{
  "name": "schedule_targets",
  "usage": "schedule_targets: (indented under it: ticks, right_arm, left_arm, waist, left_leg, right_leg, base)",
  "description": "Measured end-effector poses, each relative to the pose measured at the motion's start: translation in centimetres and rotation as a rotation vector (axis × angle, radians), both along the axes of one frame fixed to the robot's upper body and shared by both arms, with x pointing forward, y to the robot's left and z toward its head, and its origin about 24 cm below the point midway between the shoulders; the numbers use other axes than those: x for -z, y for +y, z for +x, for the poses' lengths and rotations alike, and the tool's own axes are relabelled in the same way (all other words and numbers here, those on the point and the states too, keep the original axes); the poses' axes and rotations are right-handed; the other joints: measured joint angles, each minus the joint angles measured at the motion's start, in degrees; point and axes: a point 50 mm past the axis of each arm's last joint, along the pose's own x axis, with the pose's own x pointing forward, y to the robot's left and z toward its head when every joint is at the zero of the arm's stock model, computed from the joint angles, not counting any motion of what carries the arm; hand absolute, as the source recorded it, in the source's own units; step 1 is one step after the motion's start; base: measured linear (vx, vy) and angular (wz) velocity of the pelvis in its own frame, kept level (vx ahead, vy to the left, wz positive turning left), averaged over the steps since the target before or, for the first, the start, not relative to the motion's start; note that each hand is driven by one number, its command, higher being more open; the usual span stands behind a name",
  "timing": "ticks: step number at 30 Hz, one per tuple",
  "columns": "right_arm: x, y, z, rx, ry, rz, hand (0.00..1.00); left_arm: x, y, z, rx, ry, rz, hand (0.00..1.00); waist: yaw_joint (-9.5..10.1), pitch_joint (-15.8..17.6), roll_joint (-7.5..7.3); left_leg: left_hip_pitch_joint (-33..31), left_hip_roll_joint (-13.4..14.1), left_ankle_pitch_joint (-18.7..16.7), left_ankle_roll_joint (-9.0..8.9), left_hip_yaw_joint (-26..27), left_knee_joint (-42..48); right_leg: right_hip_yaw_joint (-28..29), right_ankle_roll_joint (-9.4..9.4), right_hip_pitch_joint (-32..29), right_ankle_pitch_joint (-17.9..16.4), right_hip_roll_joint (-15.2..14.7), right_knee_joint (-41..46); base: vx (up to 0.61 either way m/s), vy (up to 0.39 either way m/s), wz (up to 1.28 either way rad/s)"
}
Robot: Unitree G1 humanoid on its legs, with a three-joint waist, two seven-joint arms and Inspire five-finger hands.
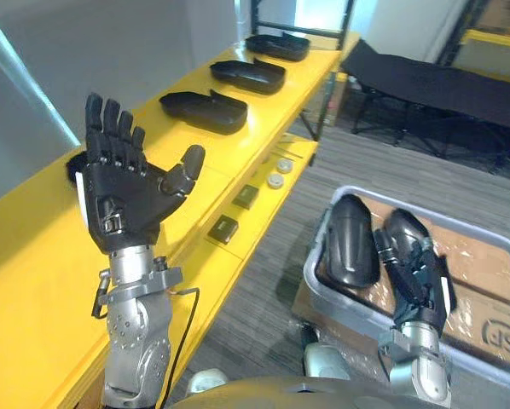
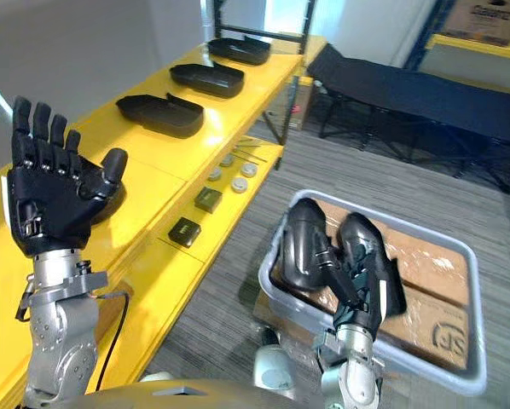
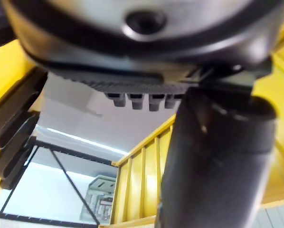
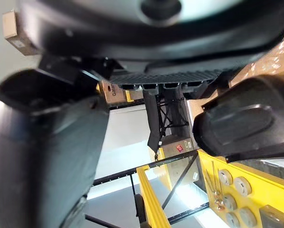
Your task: Walk over and take three plastic housings, then place them on the shelf
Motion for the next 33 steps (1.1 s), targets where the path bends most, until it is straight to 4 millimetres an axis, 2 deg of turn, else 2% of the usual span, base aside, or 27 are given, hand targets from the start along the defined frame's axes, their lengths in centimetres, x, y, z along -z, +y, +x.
schedule_targets:
  ticks: [1, 3, 4, 5, 6, 8, 9, 10, 11, 13, 14, 15, 16, 17, 18, 19, 20, 21, 22, 23, 25, 26, 27, 28, 29, 30, 33]
  right_arm:
    - [-0.2, 0.1, 0.7, -0.033, -0.026, 0.006, 1.00]
    - [-0.7, 0.7, 2.3, -0.104, -0.062, -0.019, 1.00]
    - [-0.6, 1.0, 3.2, -0.133, -0.076, -0.031, 1.00]
    - [-0.6, 1.7, 4.8, -0.160, -0.089, -0.054, 1.00]
    - [-0.5, 2.1, 5.6, -0.166, -0.091, -0.057, 1.00]
    - [0.0, 3.7, 7.5, -0.191, -0.072, -0.050, 1.00]
    - [0.2, 4.4, 7.7, -0.204, -0.063, -0.050, 1.00]
    - [0.3, 4.7, 7.7, -0.211, -0.057, -0.053, 1.00]
    - [0.6, 5.1, 7.4, -0.214, -0.043, -0.050, 1.00]
    - [1.3, 4.2, 6.6, -0.184, 0.010, -0.067, 1.00]
    - [1.9, 3.4, 5.7, -0.164, 0.046, -0.078, 1.00]
    - [2.2, 2.3, 5.1, -0.158, 0.075, -0.107, 1.00]
    - [2.2, 1.7, 4.9, -0.154, 0.083, -0.123, 1.00]
    - [2.1, 0.9, 4.7, -0.148, 0.087, -0.145, 1.00]
    - [1.7, -0.1, 4.1, -0.135, 0.082, -0.164, 1.00]
    - [1.5, -0.6, 3.8, -0.125, 0.078, -0.172, 1.00]
    - [1.0, -1.4, 3.3, -0.118, 0.064, -0.173, 1.00]
    - [0.7, -2.0, 3.0, -0.112, 0.059, -0.178, 1.00]
    - [0.3, -3.3, 2.8, -0.092, 0.055, -0.213, 1.00]
    - [0.1, -4.0, 2.7, -0.079, 0.052, -0.232, 1.00]
    - [-1.3, -6.2, 3.4, -0.048, 0.019, -0.316, 1.00]
    - [-1.3, -6.4, 3.7, -0.045, 0.016, -0.323, 1.00]
    - [-1.2, -6.5, 4.0, -0.039, 0.019, -0.322, 1.00]
    - [-0.9, -6.5, 4.5, -0.026, 0.023, -0.312, 1.00]
    - [-0.7, -6.2, 5.1, -0.020, 0.015, -0.298, 1.00]
    - [-0.7, -6.0, 5.9, -0.012, 0.009, -0.291, 1.00]
    - [0.2, -6.5, 8.0, 0.035, 0.054, -0.299, 1.00]
  left_arm:
    - [0.2, 0.3, -0.2, -0.030, 0.015, -0.005, 1.00]
    - [0.0, 1.4, -0.2, -0.070, 0.006, -0.031, 1.00]
    - [-0.1, 1.8, -0.1, -0.074, -0.004, -0.058, 1.00]
    - [-0.2, 2.4, -0.2, -0.066, -0.026, -0.102, 1.00]
    - [-0.2, 2.7, -0.3, -0.074, -0.037, -0.113, 1.00]
    - [-0.2, 3.2, -0.5, -0.084, -0.064, -0.149, 1.00]
    - [-0.1, 3.2, -0.6, -0.058, -0.082, -0.199, 1.00]
    - [0.0, 3.3, -0.6, -0.036, -0.092, -0.229, 1.00]
    - [0.3, 3.2, -0.5, 0.007, -0.101, -0.274, 1.00]
    - [1.8, 1.8, 0.0, 0.093, -0.038, -0.363, 1.00]
    - [2.9, 0.6, 0.3, 0.142, 0.022, -0.387, 1.00]
    - [4.0, -0.6, 0.4, 0.180, 0.087, -0.419, 1.00]
    - [4.5, -1.1, 0.5, 0.190, 0.119, -0.435, 1.00]
    - [5.4, -1.7, 0.6, 0.201, 0.164, -0.454, 1.00]
    - [6.8, -2.5, 0.7, 0.213, 0.235, -0.496, 1.00]
    - [7.2, -2.6, 0.7, 0.214, 0.254, -0.508, 1.00]
    - [7.9, -2.8, 0.8, 0.210, 0.286, -0.511, 1.00]
    - [8.3, -3.0, 0.7, 0.212, 0.304, -0.518, 1.00]
    - [8.4, -3.3, 0.6, 0.227, 0.308, -0.518, 1.00]
    - [8.4, -3.4, 0.6, 0.238, 0.301, -0.514, 1.00]
    - [7.6, -3.1, 0.6, 0.254, 0.229, -0.487, 1.00]
    - [7.5, -2.9, 0.6, 0.252, 0.220, -0.480, 1.00]
    - [7.5, -2.7, 0.6, 0.254, 0.217, -0.475, 1.00]
    - [7.6, -2.2, 0.6, 0.266, 0.211, -0.475, 1.00]
    - [7.4, -1.8, 0.7, 0.266, 0.204, -0.454, 1.00]
    - [7.3, -1.5, 0.8, 0.265, 0.203, -0.433, 1.00]
    - [7.1, -1.8, 1.2, 0.288, 0.215, -0.419, 1.00]
  waist:
    - [0.52, 0.49, 0.82]
    - [1.06, 0.47, 0.74]
    - [1.52, 0.46, 0.79]
    - [2.21, 0.44, 0.82]
    - [2.85, 0.44, 0.84]
    - [4.97, 0.36, 0.76]
    - [5.74, 0.29, 0.63]
    - [6.00, 0.15, 0.39]
    - [5.93, -0.16, -0.39]
    - [5.56, -0.49, 1.82]
    - [4.30, -0.50, 1.83]
    - [2.60, -0.46, 1.93]
    - [1.82, -0.42, 2.03]
    - [0.59, -0.20, 2.21]
    - [-1.32, -0.03, 2.00]
    - [-2.01, 0.16, 1.71]
    - [-2.60, 1.04, 1.53]
    - [-2.48, 1.80, 1.30]
    - [-1.92, 2.18, 2.06]
    - [-1.59, 2.25, 2.61]
    - [-1.15, 2.99, 5.35]
    - [-0.97, 2.92, 5.55]
    - [-0.69, 2.87, 5.51]
    - [-0.02, 2.59, 4.90]
    - [0.23, 2.55, 4.20]
    - [0.56, 2.94, 3.06]
    - [1.63, 3.19, 2.48]
  left_leg:
    - [-0.01, 0.70, 1.54, 0.73, 2.44, -1.66]
    - [-0.18, 2.06, 3.93, 0.62, 4.74, -3.78]
    - [-0.25, 2.79, 4.90, 0.37, 4.90, -4.49]
    - [-0.39, 4.32, 5.94, -0.44, 5.40, -4.92]
    - [-0.66, 5.11, 6.25, -0.94, 5.75, -4.87]
    - [-1.79, 8.32, 7.56, -3.17, 6.52, -4.67]
    - [-2.41, 10.11, 8.76, -5.28, 6.84, -4.56]
    - [-2.76, 11.12, 9.29, -6.26, 7.00, -4.27]
    - [-3.62, 13.36, 10.20, -8.02, 6.72, -3.26]
    - [-4.08, 17.40, 13.27, -8.22, 6.07, -5.22]
    - [-3.87, 18.57, 15.72, -8.10, 6.18, -6.58]
    - [-3.57, 19.84, 17.52, -7.63, 6.64, -7.42]
    - [-3.56, 20.48, 18.64, -7.30, 7.10, -7.46]
    - [-3.78, 21.23, 20.90, -6.00, 7.03, -7.20]
    - [-6.03, 22.30, 26.71, -1.27, 6.12, -4.54]
    - [-7.51, 22.68, 29.87, 1.16, 5.51, -2.71]
    - [-10.06, 24.07, 35.27, 3.56, 5.46, 1.54]
    - [-11.17, 23.86, 30.47, -0.66, 5.45, 4.98]
    - [-12.40, 21.41, 23.38, -2.46, 5.57, 8.64]
    - [-13.23, 19.78, 20.56, -2.23, 5.66, 9.93]
    - [-16.37, 11.51, 12.35, -0.55, 5.67, 9.80]
    - [-16.30, 9.81, 11.85, 0.24, 5.76, 7.69]
    - [-15.21, 8.99, 10.65, 1.81, 6.14, 5.26]
    - [-12.63, 7.42, 9.55, 0.77, 5.67, -0.07]
    - [-12.12, 6.14, 10.14, -0.25, 6.19, -2.69]
    - [-12.38, 4.52, 11.51, -0.02, 6.52, -4.68]
    - [-13.96, 2.83, 12.10, 0.69, 5.73, -5.05]
  right_leg:
    - [-7.81, -4.53, -2.74, -3.09, -2.62, 3.11]
    - [-12.83, -5.65, -6.11, -3.91, -5.38, 15.33]
    - [-14.12, -6.21, -5.51, -4.44, -6.46, 19.62]
    - [-15.08, -6.16, -4.12, -6.17, -8.06, 23.63]
    - [-15.08, -6.17, -3.37, -6.96, -8.80, 25.17]
    - [-15.21, -6.39, -0.86, -7.37, -12.58, 27.92]
    - [-15.27, -6.18, 0.49, -6.91, -15.04, 27.10]
    - [-15.36, -5.44, 1.21, -5.90, -15.98, 25.51]
    - [-15.00, -2.09, 2.74, -4.17, -15.46, 21.83]
    - [-18.10, 2.31, 2.04, -9.11, -11.22, 22.62]
    - [-19.74, 4.11, 2.16, -12.78, -10.13, 22.65]
    - [-20.68, 4.39, 1.71, -15.57, -8.82, 22.49]
    - [-20.76, 4.03, 1.26, -16.50, -8.05, 22.42]
    - [-20.71, 3.55, 0.70, -17.06, -7.03, 22.07]
    - [-20.94, 3.34, 0.79, -17.10, -5.56, 19.64]
    - [-21.05, 3.17, 1.43, -17.05, -5.15, 18.00]
    - [-21.18, 1.50, 3.41, -16.03, -4.25, 14.19]
    - [-20.74, 0.88, 4.71, -15.11, -4.07, 12.08]
    - [-20.41, 0.21, 6.11, -14.01, -3.64, 9.55]
    - [-20.31, 0.04, 6.52, -13.62, -3.42, 8.64]
    - [-19.57, 0.09, 7.14, -12.32, -2.03, 6.32]
    - [-19.52, 0.23, 7.00, -12.20, -1.72, 6.29]
    - [-19.48, 0.42, 6.94, -12.08, -1.48, 6.33]
    - [-19.37, 1.13, 6.37, -11.59, -1.53, 5.46]
    - [-19.43, 1.60, 6.21, -10.74, -2.23, 4.25]
    - [-19.97, 2.07, 6.24, -8.86, -2.72, 2.14]
    - [-23.42, 2.78, 7.05, -5.37, -3.87, -1.41]
  base:
    - [-0.28, 0.027, -0.85]
    - [-0.24, -0.039, -0.63]
    - [-0.13, -0.142, -0.39]
    - [-0.06, -0.161, -0.30]
    - [-0.05, -0.197, -0.45]
    - [-0.03, -0.290, -0.48]
    - [-0.02, -0.372, -0.39]
    - [-0.03, -0.536, -0.38]
    - [-0.03, -0.482, -0.34]
    - [-0.01, -0.541, -0.38]
    - [0.03, -0.572, -0.48]
    - [0.04, -0.465, -0.46]
    - [0.04, -0.342, -0.55]
    - [0.04, -0.385, -0.63]
    - [0.04, -0.378, -0.57]
    - [0.05, -0.446, -0.52]
    - [0.05, -0.310, -0.41]
    - [0.06, -0.285, -0.56]
    - [0.05, -0.163, -0.51]
    - [0.05, -0.083, -0.47]
    - [0.04, 0.029, -0.32]
    - [0.03, 0.076, -0.22]
    - [0.02, 0.045, -0.19]
    - [0.00, 0.059, -0.17]
    - [-0.01, 0.067, -0.10]
    - [0.00, 0.058, 0.01]
    - [0.01, 0.106, 0.20]
